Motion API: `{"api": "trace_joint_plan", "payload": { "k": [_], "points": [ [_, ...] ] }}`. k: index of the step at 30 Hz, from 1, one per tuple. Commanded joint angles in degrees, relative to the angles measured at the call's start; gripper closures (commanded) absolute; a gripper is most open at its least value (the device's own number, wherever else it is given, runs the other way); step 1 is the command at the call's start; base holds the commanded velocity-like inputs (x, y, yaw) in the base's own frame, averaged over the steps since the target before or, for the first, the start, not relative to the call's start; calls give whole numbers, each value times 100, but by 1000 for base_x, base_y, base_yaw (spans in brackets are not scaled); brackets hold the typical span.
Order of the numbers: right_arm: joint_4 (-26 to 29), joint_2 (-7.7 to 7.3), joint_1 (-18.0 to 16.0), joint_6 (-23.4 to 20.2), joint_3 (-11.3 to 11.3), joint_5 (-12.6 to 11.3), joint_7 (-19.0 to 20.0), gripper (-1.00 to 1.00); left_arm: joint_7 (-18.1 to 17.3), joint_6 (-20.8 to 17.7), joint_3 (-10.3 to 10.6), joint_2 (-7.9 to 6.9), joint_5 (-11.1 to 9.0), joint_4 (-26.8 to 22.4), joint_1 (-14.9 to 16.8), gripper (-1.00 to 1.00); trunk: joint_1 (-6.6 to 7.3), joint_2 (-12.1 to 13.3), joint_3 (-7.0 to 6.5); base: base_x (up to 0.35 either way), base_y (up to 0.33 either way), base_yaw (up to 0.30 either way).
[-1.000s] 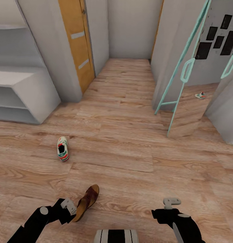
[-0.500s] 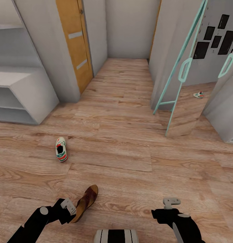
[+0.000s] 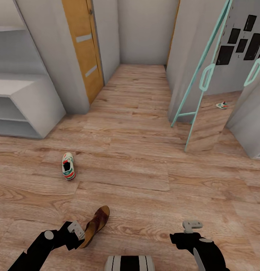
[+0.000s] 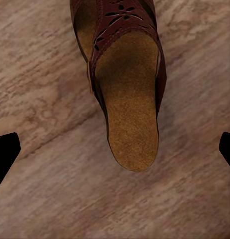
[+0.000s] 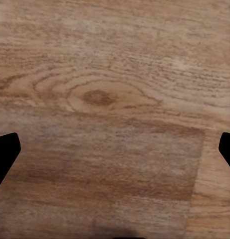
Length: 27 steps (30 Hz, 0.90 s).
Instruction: Pick up the two gym shoes and the two sandals from the corridor floor and place them onto the hallstand (shoe rack) in the corridor, making sure they are on the rack and not on the floor. Arrange them so the two gym shoes are next to each other and the two sandals are next to each other.
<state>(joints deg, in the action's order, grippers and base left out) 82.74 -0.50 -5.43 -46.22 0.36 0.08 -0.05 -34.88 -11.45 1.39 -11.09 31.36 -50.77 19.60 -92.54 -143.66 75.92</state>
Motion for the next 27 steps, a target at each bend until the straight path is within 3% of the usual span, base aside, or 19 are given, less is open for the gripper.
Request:
{"api": "trace_joint_plan", "payload": {
  "k": [1, 10, 27],
  "points": [
    [8, -3, -2, -28, 3, 1, -1, -100, -19, -31, 11, -3, 19, -12, 1, -100, 1, -2, 12, 0, 0, 0],
    [14, -3, -2, -28, 0, -1, -3, -100, -18, -24, 10, -6, 19, -12, 1, -100, 1, -2, 70, 0, 0, 0],
    [248, -3, -2, -28, -1, -3, 14, -100, -11, 1, -46, -19, 5, -32, 9, -100, -43, -25, 550, 0, 0, 0]
  ]
}}
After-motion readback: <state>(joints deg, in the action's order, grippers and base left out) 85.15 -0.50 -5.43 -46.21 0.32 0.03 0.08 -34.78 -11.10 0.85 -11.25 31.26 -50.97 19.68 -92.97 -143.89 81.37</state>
